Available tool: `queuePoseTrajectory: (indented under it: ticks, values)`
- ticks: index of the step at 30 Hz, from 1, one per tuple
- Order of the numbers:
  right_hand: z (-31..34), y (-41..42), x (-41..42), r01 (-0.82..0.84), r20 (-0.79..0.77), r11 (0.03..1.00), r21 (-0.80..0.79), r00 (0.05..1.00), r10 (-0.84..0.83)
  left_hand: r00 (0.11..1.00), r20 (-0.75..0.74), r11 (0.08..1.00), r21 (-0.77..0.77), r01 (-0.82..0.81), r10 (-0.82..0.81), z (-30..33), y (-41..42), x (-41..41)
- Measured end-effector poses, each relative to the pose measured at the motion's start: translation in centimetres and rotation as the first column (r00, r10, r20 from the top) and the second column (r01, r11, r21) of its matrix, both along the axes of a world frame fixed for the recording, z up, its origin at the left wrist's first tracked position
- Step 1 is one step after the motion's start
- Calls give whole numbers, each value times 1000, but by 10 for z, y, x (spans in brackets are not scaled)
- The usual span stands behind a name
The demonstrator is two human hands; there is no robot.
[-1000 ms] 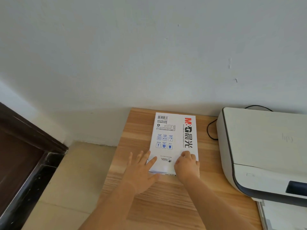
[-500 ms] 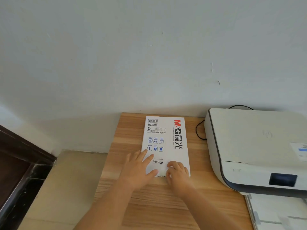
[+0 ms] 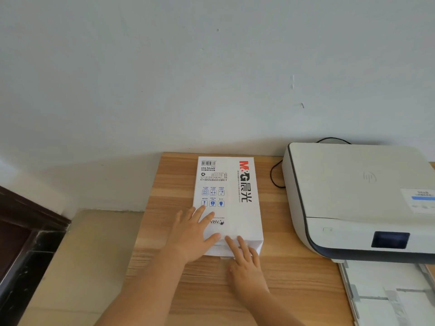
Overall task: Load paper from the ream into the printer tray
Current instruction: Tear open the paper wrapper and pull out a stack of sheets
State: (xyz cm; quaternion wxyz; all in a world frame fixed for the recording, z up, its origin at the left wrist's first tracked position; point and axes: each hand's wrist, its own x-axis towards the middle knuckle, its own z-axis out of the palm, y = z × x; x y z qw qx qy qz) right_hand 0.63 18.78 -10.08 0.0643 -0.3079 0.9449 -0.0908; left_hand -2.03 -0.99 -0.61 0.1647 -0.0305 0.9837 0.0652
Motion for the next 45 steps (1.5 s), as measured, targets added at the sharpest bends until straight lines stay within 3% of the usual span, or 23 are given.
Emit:
queuePoseTrajectory:
  ticks: [4,7,11,18,23,28,37,45]
  values:
    - [12,12,-5,19,-32,987,-162,999,-25,1000,6,1000,7,-7,7,-1,-3,0]
    - [25,24,-21,253,26,923,-291,966,-257,1000,5,1000,21,-13,13,0,-5,0]
    - [28,36,-41,508,182,845,-169,858,-480,1000,7,999,30,-13,13,1,-5,3]
    - [11,40,-47,532,226,845,-47,830,-510,999,29,999,19,-28,27,-1,-7,13]
    - [13,48,-48,644,431,757,-115,718,-546,999,35,999,15,-38,37,-9,-10,14]
    - [7,57,-51,644,447,757,-110,712,-541,999,33,1000,15,-18,17,-10,-1,10]
    - [7,75,-42,526,239,846,-92,836,-494,1000,22,1000,-10,2,-2,-17,8,-6]
    - [10,75,-44,468,161,882,-52,876,-455,1000,30,1000,-24,-7,8,-30,14,-8]
